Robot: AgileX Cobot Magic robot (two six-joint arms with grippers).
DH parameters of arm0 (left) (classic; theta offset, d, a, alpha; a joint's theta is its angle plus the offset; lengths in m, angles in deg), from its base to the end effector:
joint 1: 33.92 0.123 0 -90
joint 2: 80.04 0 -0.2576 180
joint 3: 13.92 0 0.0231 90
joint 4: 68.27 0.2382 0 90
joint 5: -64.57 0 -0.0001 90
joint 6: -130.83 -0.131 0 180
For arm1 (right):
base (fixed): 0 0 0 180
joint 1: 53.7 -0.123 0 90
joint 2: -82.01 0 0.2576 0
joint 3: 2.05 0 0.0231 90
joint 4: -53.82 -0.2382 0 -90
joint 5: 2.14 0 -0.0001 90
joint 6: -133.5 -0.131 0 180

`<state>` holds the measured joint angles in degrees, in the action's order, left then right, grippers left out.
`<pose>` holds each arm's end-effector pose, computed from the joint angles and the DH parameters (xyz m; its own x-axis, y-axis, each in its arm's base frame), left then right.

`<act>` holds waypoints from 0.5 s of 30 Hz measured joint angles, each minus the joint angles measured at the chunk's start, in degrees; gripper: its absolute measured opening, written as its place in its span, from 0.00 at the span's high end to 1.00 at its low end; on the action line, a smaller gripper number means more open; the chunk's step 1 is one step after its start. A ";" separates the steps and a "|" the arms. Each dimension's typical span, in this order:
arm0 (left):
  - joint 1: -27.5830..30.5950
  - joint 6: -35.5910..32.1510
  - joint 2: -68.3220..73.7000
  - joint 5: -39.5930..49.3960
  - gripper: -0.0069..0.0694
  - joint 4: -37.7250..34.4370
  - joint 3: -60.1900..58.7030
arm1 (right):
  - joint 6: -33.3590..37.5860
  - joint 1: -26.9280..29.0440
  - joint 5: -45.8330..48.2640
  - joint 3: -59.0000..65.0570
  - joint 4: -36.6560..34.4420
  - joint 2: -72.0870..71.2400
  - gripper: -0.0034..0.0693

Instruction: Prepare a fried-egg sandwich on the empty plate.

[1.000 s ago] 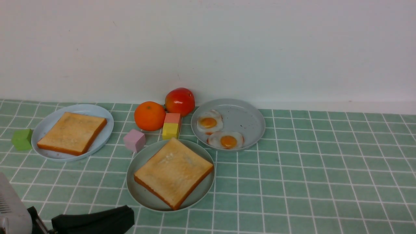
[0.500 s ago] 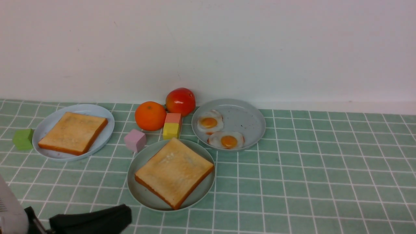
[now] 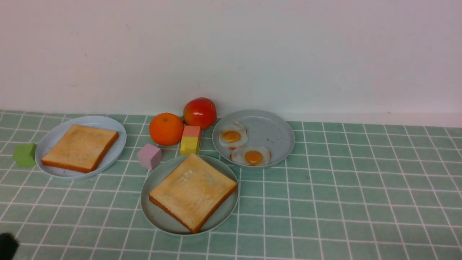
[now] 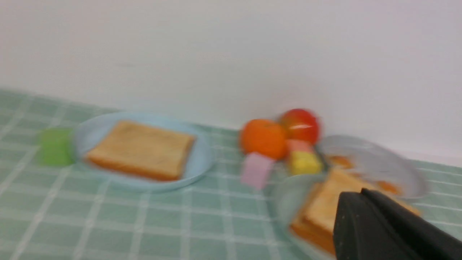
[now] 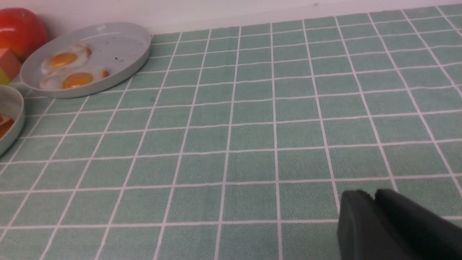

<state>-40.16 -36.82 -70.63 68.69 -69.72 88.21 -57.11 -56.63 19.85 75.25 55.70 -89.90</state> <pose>0.1130 -0.0126 0.1962 -0.0499 -0.2344 -0.9708 0.1015 0.9658 -0.2384 0.1055 0.0038 0.1622 -0.3006 0.1389 -0.9436 0.0070 0.9896 0.1435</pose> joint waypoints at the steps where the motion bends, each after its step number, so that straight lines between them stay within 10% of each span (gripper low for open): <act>1: 0.40 0.00 -0.24 1.35 0.93 0.00 0.01 | 0.00 0.00 0.00 0.00 0.00 0.00 0.84; 5: 5.12 0.00 -1.35 15.67 0.93 0.00 -0.31 | 0.00 0.00 0.00 0.00 0.00 -0.06 0.83; 15: 5.58 0.00 -1.35 17.05 0.93 -0.07 -0.31 | 0.00 -0.01 0.00 0.00 0.00 -0.06 0.82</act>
<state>-34.58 -36.82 -71.98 85.74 -69.79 87.90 -57.11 -56.64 19.85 75.25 55.70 -89.96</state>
